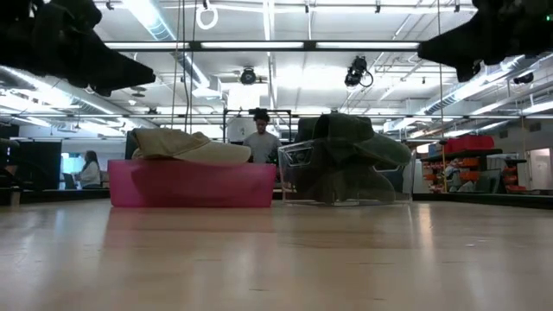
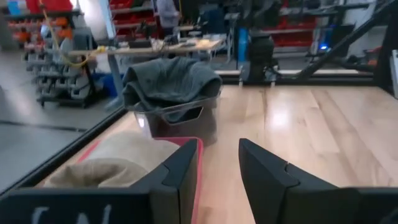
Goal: Pick & Place hat
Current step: Return to Home Position
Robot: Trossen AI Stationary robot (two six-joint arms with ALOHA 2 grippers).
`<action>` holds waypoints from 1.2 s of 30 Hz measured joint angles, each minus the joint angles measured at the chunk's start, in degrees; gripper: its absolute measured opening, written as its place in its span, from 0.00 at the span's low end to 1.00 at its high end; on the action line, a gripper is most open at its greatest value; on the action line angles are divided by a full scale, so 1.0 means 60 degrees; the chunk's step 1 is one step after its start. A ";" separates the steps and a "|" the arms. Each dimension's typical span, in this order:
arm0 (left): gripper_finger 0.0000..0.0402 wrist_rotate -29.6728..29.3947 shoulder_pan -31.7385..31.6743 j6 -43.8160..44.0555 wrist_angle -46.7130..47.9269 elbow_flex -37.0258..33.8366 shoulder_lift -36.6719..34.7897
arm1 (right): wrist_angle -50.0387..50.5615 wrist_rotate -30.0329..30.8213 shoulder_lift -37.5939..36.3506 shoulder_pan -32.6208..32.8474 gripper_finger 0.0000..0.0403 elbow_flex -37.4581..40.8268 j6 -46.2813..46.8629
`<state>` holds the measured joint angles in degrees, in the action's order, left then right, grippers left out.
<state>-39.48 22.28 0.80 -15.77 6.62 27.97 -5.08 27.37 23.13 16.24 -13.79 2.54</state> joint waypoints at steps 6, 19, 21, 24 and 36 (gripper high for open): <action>0.30 0.0127 0.0000 -0.0956 -0.1007 -0.0724 -0.0311 | -0.0761 -0.0238 -0.0529 -0.0308 0.23 0.0790 -0.0114; 0.30 0.0143 -0.0429 -0.1004 -0.1328 -0.1015 -0.0420 | -0.0164 -0.1501 -0.1544 -0.0971 0.23 0.0913 -0.0152; 0.30 0.0137 -0.0495 -0.0985 -0.1326 -0.1017 -0.0420 | 0.0249 -0.1540 -0.1544 -0.0953 0.23 0.0913 -0.0049; 0.30 0.0131 -0.0499 -0.0946 -0.1326 -0.1018 -0.0420 | 0.0515 -0.1566 -0.1528 -0.0953 0.23 0.0964 0.0259; 0.30 0.0131 -0.0499 -0.0922 -0.1329 -0.1026 -0.0416 | 0.0024 -0.1504 -0.2004 -0.0964 0.23 0.1933 0.0041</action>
<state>-38.70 19.29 -4.73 -23.74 0.47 25.47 -4.94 18.35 11.11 10.46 -2.19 2.79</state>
